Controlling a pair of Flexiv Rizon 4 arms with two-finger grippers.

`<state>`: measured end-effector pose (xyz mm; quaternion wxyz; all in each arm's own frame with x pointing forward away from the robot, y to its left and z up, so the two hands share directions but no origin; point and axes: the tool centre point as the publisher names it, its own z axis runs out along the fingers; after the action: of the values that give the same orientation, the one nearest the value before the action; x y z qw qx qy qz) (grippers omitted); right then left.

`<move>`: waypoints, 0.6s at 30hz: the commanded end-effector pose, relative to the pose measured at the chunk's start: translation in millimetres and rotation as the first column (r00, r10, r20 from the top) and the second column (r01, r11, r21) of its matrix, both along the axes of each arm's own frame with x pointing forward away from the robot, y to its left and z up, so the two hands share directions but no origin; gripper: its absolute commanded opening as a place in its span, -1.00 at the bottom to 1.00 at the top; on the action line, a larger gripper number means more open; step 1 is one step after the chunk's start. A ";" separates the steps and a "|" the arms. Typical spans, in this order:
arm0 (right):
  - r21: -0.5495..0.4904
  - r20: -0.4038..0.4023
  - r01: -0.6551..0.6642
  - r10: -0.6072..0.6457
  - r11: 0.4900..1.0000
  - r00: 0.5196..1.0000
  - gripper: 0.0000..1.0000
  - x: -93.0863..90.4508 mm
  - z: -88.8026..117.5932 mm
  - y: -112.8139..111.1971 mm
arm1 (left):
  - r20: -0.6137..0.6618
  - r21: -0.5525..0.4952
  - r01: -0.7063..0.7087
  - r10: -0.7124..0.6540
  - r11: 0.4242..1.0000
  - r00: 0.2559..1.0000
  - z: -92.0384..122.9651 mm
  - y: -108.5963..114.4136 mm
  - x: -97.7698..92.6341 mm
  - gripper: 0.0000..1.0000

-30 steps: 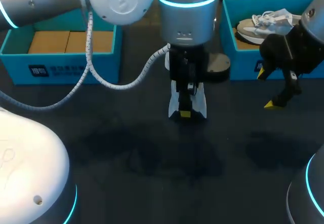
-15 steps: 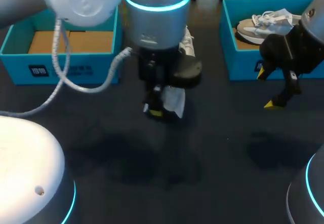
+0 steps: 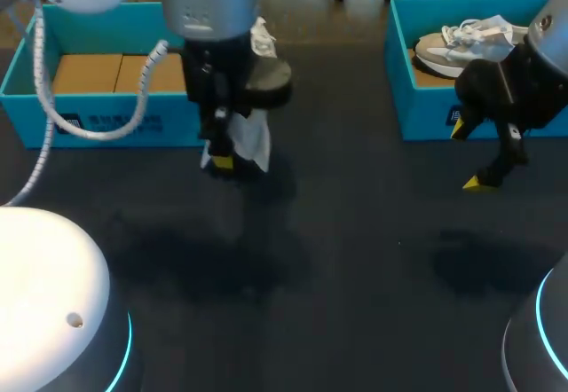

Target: Take the shoe out of the shoebox, open the shoe tongue, remove and reinsert the insole, then place the shoe into the shoebox

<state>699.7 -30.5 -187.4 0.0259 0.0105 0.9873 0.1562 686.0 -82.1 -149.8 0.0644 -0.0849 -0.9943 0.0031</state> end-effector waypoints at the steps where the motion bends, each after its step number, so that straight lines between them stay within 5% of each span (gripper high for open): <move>1: -0.003 -0.003 0.000 0.000 1.000 1.000 1.00 1.8 -1.0 1.6 | -0.007 -0.027 -0.041 0.041 0.999 0.999 7.0 30.0 12.6 -1.00; 9: -0.003 -0.003 0.000 0.000 1.000 1.000 1.00 1.8 -1.0 1.6 | -0.010 -0.033 -0.051 0.051 0.998 0.999 14.3 77.0 28.0 -1.00; 18: -0.003 -0.003 0.000 0.000 1.000 1.000 1.00 1.8 -1.0 1.6 | 0.043 0.099 0.023 -0.027 0.995 0.999 5.0 113.4 33.5 -1.00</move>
<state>699.7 -30.4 -187.4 0.0259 0.0104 0.9873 0.1562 719.5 20.5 -146.1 0.0549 -0.0941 -0.9928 -0.0493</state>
